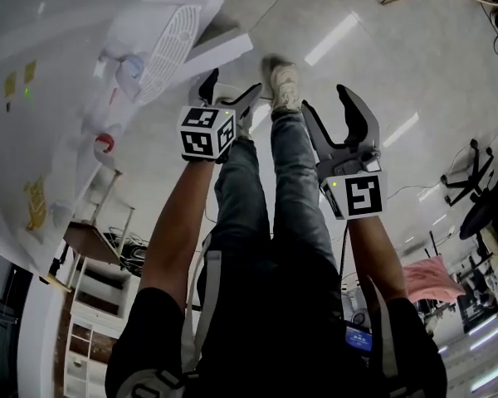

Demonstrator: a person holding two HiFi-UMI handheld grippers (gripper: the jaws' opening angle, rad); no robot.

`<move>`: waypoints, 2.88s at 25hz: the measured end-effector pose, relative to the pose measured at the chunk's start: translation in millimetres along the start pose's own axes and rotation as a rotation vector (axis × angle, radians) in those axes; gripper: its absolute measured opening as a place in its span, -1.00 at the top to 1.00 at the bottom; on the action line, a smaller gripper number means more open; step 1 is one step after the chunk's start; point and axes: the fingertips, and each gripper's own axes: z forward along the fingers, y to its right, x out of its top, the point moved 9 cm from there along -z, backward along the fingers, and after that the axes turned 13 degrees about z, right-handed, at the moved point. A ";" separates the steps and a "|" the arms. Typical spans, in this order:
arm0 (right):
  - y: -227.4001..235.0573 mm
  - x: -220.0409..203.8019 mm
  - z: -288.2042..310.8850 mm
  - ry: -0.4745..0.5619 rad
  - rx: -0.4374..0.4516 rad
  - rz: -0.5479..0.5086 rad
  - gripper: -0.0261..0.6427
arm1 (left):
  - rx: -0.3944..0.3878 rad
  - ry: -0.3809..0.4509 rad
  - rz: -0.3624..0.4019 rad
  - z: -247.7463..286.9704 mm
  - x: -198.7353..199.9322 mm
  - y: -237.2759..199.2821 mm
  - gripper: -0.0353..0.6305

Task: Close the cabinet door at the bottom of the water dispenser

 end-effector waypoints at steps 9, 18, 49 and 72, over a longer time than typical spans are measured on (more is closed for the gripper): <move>24.1 17.0 9.9 -0.021 0.062 -0.012 0.18 | 0.071 0.025 -0.046 9.6 18.4 -0.1 -0.46; 50.6 19.5 20.2 -0.050 0.081 -0.015 0.19 | 0.105 0.033 -0.064 25.4 33.4 0.0 -0.46; 76.5 40.9 44.5 -0.050 0.069 0.031 0.24 | 0.148 0.031 -0.087 56.8 76.5 -29.9 -0.46; 108.9 56.0 56.5 -0.059 0.045 0.060 0.25 | 0.183 -0.014 -0.082 83.6 103.5 -44.9 -0.46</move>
